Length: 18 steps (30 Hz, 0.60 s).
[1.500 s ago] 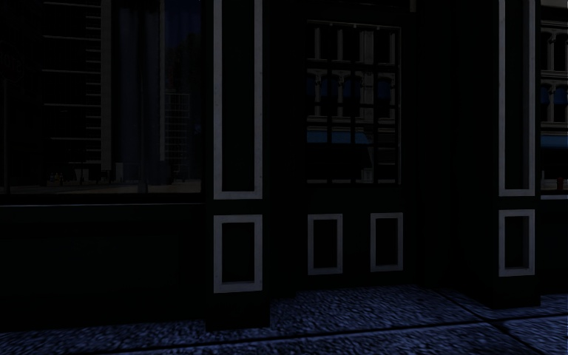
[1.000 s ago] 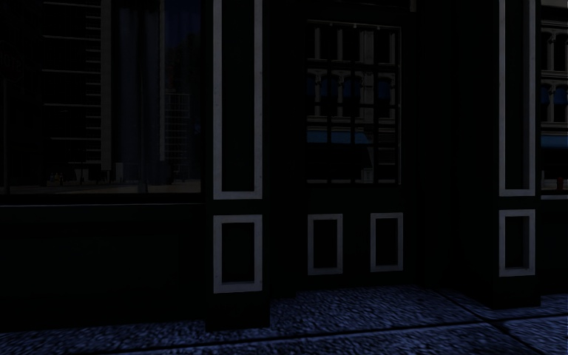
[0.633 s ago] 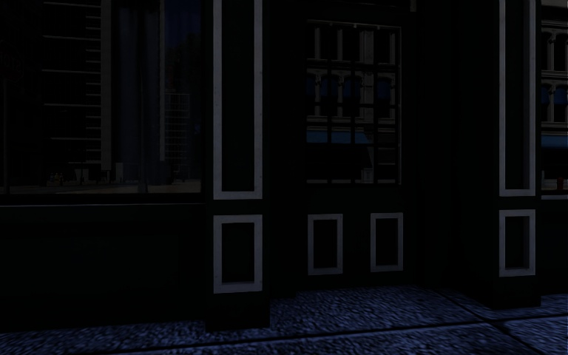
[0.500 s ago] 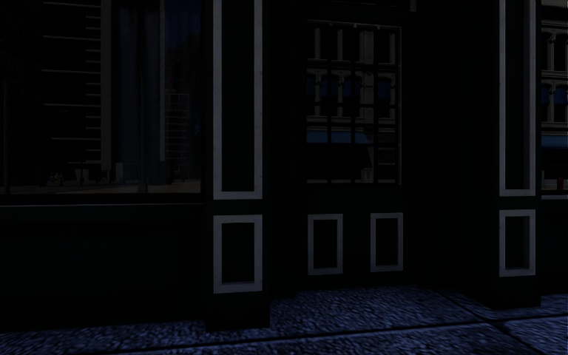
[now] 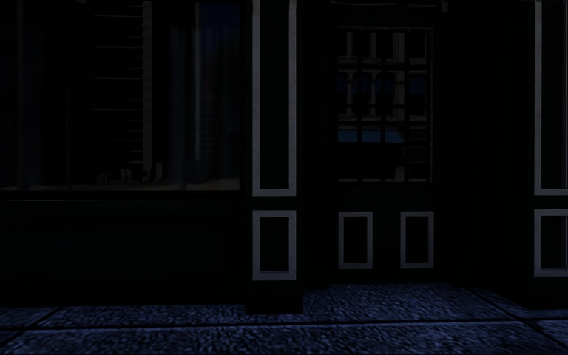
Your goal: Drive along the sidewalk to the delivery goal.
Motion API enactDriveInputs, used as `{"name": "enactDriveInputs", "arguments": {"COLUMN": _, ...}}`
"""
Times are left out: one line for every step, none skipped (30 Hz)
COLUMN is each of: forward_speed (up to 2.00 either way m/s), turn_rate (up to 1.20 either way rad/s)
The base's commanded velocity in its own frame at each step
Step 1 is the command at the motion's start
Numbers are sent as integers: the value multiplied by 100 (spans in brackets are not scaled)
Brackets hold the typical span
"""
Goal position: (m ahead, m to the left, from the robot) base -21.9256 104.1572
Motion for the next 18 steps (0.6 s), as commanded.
{"name": "enactDriveInputs", "arguments": {"forward_speed": -72, "turn_rate": 58}}
{"name": "enactDriveInputs", "arguments": {"forward_speed": -72, "turn_rate": 58}}
{"name": "enactDriveInputs", "arguments": {"forward_speed": -72, "turn_rate": 58}}
{"name": "enactDriveInputs", "arguments": {"forward_speed": -72, "turn_rate": 58}}
{"name": "enactDriveInputs", "arguments": {"forward_speed": -72, "turn_rate": 58}}
{"name": "enactDriveInputs", "arguments": {"forward_speed": -72, "turn_rate": 58}}
{"name": "enactDriveInputs", "arguments": {"forward_speed": -72, "turn_rate": 58}}
{"name": "enactDriveInputs", "arguments": {"forward_speed": -72, "turn_rate": 61}}
{"name": "enactDriveInputs", "arguments": {"forward_speed": -72, "turn_rate": 66}}
{"name": "enactDriveInputs", "arguments": {"forward_speed": -72, "turn_rate": 66}}
{"name": "enactDriveInputs", "arguments": {"forward_speed": -72, "turn_rate": 67}}
{"name": "enactDriveInputs", "arguments": {"forward_speed": -72, "turn_rate": 67}}
{"name": "enactDriveInputs", "arguments": {"forward_speed": -72, "turn_rate": 68}}
{"name": "enactDriveInputs", "arguments": {"forward_speed": -72, "turn_rate": 68}}
{"name": "enactDriveInputs", "arguments": {"forward_speed": -72, "turn_rate": 68}}
{"name": "enactDriveInputs", "arguments": {"forward_speed": -72, "turn_rate": 68}}
{"name": "enactDriveInputs", "arguments": {"forward_speed": -72, "turn_rate": 68}}
{"name": "enactDriveInputs", "arguments": {"forward_speed": -72, "turn_rate": 68}}
